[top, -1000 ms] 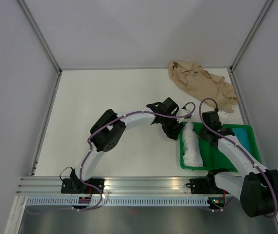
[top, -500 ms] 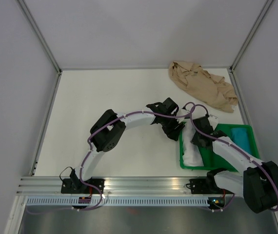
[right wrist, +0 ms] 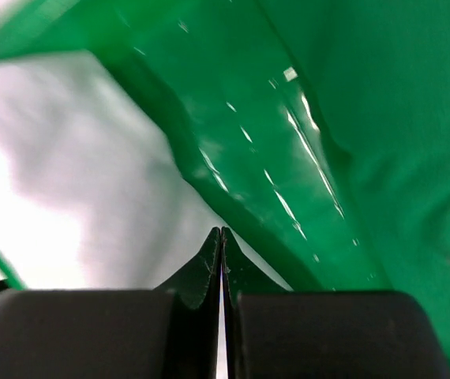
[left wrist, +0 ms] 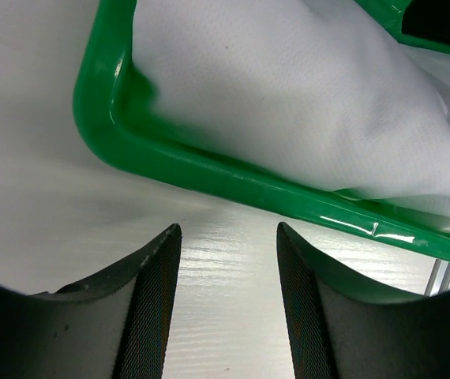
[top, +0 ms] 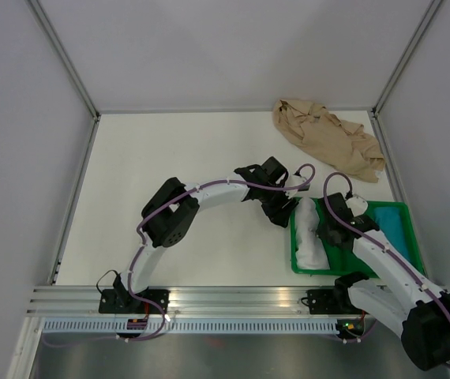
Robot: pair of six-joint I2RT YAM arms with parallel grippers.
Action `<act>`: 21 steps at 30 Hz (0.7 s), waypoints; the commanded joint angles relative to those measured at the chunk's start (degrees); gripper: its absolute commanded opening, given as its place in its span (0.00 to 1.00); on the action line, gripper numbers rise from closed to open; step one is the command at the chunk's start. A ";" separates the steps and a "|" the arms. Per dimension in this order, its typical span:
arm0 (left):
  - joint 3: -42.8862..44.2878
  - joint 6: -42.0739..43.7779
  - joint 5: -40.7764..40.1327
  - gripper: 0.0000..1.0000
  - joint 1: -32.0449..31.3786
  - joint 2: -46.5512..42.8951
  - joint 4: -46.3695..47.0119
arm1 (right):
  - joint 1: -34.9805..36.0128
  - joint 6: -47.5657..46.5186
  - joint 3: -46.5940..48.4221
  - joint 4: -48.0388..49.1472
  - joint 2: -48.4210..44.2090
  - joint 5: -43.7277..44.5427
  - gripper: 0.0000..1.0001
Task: Roll the t-shirts
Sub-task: Place the rolled tshirt into the container
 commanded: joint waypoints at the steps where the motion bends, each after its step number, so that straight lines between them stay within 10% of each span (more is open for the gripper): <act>1: -0.55 -2.13 0.31 0.57 -0.33 -3.73 0.45 | 0.40 6.61 -1.31 -5.34 -0.37 -0.35 0.02; 13: -0.29 -4.06 2.69 0.57 -0.51 -3.30 1.68 | 1.80 7.75 -3.68 -4.13 6.14 -15.81 0.00; 21: -0.29 -3.36 2.08 0.58 -0.51 -3.47 1.77 | 1.63 6.36 2.80 -8.42 4.12 -3.54 0.01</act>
